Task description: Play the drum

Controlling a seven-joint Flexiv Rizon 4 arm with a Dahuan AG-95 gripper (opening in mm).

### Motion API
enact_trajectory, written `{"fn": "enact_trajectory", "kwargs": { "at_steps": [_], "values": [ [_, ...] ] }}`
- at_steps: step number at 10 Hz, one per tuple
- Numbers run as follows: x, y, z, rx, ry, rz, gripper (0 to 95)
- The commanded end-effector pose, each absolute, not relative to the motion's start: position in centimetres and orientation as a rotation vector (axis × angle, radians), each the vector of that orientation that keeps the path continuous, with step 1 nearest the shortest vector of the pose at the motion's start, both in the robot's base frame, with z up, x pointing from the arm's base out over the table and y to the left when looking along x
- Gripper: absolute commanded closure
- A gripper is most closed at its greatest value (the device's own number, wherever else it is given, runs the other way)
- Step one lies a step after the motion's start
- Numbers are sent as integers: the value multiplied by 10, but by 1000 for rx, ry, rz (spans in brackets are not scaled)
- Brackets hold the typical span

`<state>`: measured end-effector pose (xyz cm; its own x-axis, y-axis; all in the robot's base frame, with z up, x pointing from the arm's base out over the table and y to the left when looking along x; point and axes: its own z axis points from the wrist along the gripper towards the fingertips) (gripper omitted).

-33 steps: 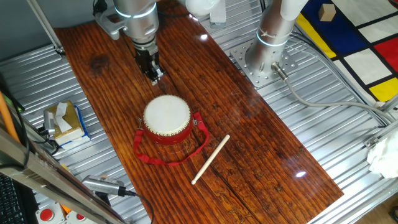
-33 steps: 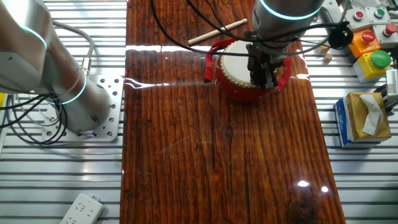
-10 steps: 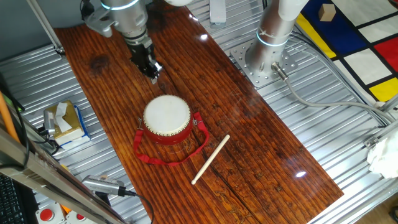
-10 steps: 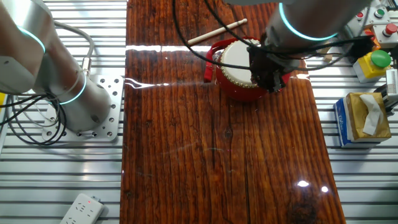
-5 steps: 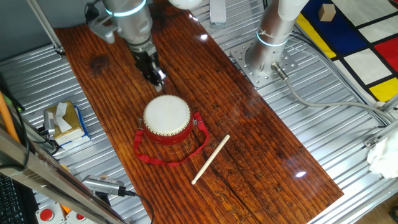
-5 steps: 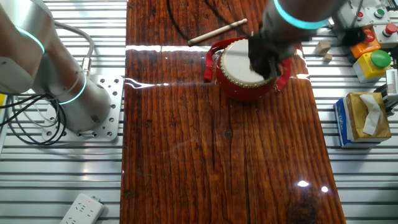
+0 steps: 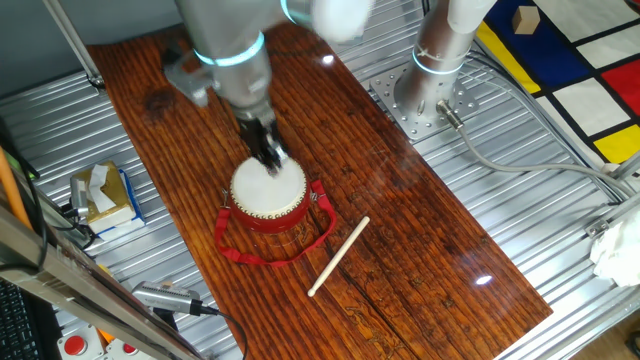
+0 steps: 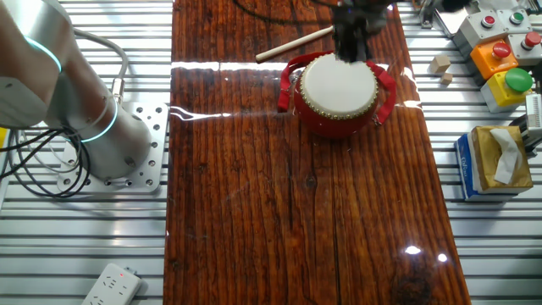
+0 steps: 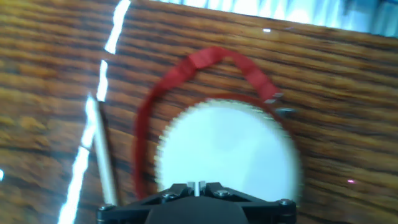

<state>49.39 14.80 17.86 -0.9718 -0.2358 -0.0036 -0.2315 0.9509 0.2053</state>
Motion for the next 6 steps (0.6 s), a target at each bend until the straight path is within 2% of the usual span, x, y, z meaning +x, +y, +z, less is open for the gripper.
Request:
{"fn": "enact_trajectory", "kwargs": {
  "at_steps": [1, 2, 4, 5, 6],
  "values": [
    [493, 191, 173, 300, -3101, -320, 760],
    [491, 207, 168, 287, -3112, -327, 760],
    [487, 221, 160, 330, -3115, -345, 380],
    [487, 221, 157, 361, -3111, -362, 380],
    [486, 222, 150, 364, -3110, -372, 190]
  ]
}}
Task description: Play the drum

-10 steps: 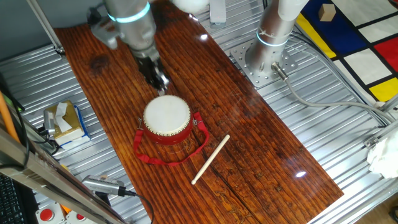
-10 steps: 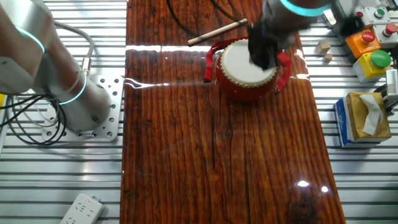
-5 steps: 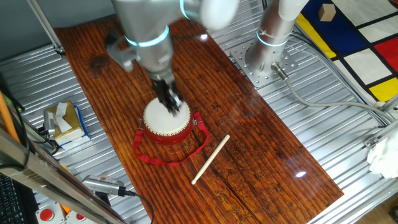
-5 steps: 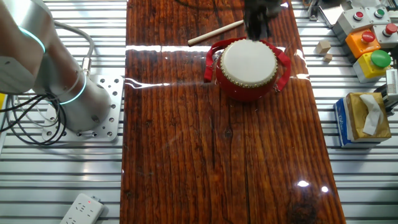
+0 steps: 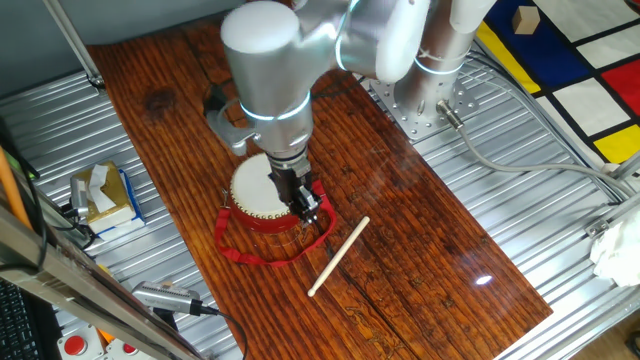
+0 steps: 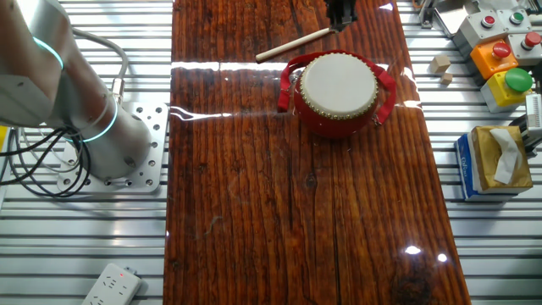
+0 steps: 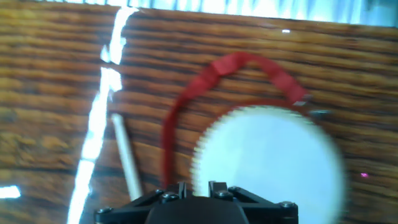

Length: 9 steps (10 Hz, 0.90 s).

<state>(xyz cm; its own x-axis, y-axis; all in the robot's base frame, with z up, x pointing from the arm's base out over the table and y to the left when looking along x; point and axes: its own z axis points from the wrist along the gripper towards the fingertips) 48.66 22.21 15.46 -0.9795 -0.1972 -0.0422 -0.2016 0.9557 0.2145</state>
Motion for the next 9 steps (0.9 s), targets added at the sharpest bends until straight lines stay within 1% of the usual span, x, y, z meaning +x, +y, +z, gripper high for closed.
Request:
{"fn": "enact_trajectory", "kwargs": {
  "at_steps": [1, 4, 5, 6, 7, 9],
  "values": [
    [486, 223, 146, -359, 3087, 369, 190],
    [482, 224, 134, -317, 3094, 367, 190],
    [481, 224, 132, -309, 3096, 363, 380],
    [481, 224, 131, -279, 3101, 356, 380],
    [481, 223, 131, -214, 3108, 346, 950],
    [482, 224, 134, -199, 3117, 323, 950]
  ]
}}
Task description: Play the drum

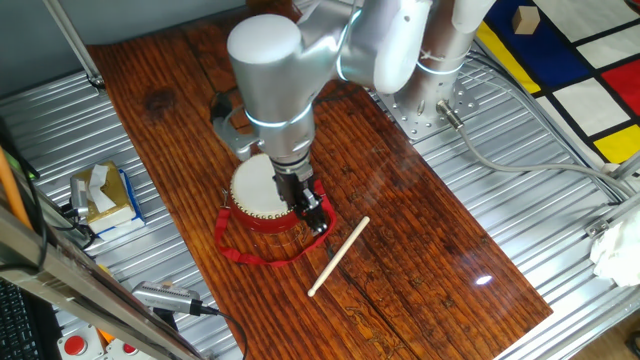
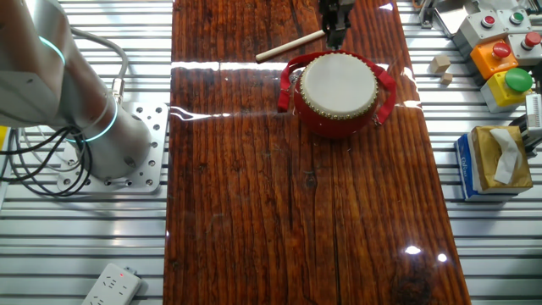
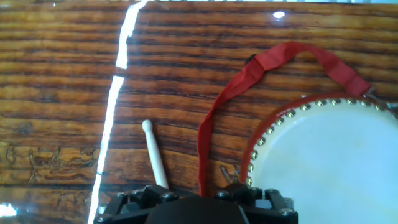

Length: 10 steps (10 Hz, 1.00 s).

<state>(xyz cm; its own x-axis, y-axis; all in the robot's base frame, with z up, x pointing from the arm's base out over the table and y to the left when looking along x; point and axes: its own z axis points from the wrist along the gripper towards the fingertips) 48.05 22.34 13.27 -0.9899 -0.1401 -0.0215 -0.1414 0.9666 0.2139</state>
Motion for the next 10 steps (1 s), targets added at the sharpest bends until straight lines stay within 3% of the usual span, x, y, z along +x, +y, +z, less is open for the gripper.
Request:
{"fn": "enact_trajectory", "kwargs": {
  "at_steps": [1, 7, 10],
  "values": [
    [489, 227, 137, -175, 3122, 322, 950],
    [572, 258, 165, -157, 3161, 251, 950],
    [560, 250, 157, -194, 3157, 247, 950]
  ]
}}
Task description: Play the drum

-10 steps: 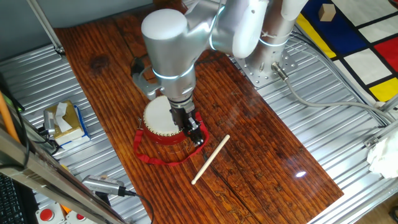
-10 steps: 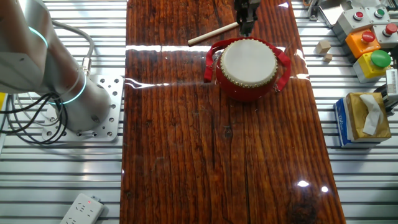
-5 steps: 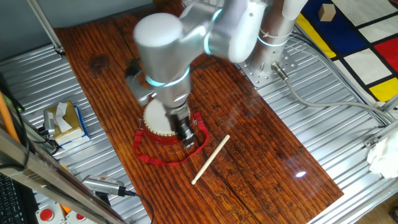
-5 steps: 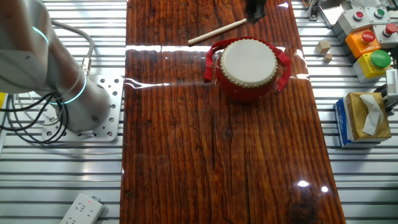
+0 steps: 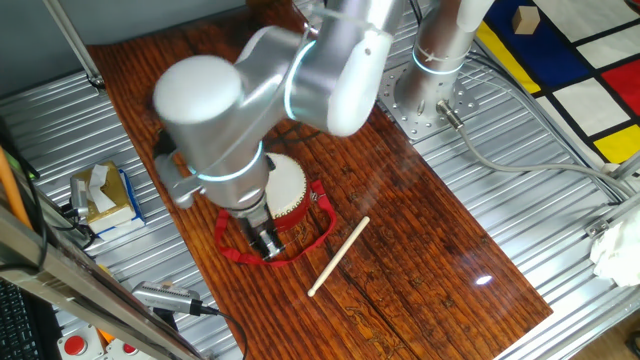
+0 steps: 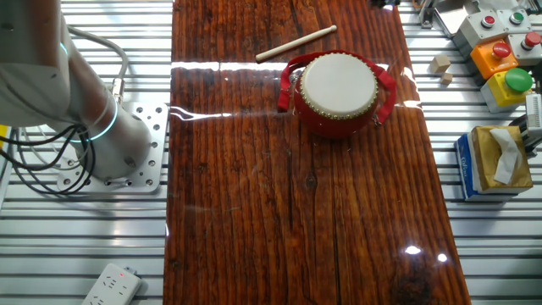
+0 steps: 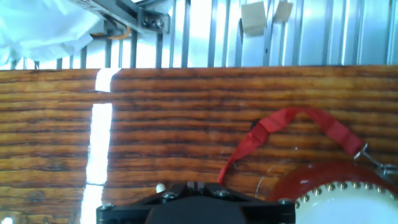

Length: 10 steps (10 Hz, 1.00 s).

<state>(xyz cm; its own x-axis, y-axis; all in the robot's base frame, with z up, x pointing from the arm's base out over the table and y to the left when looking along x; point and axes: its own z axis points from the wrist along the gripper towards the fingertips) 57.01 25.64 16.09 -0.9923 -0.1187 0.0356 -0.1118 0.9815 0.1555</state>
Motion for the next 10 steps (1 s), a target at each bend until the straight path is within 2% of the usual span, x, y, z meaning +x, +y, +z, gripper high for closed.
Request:
{"fn": "enact_trajectory", "kwargs": {
  "at_steps": [1, 6, 10],
  "values": [
    [550, 246, 151, 176, -3102, -254, 950],
    [504, 239, 138, 169, -3107, -246, 950],
    [501, 237, 139, 166, -3106, -239, 950]
  ]
}}
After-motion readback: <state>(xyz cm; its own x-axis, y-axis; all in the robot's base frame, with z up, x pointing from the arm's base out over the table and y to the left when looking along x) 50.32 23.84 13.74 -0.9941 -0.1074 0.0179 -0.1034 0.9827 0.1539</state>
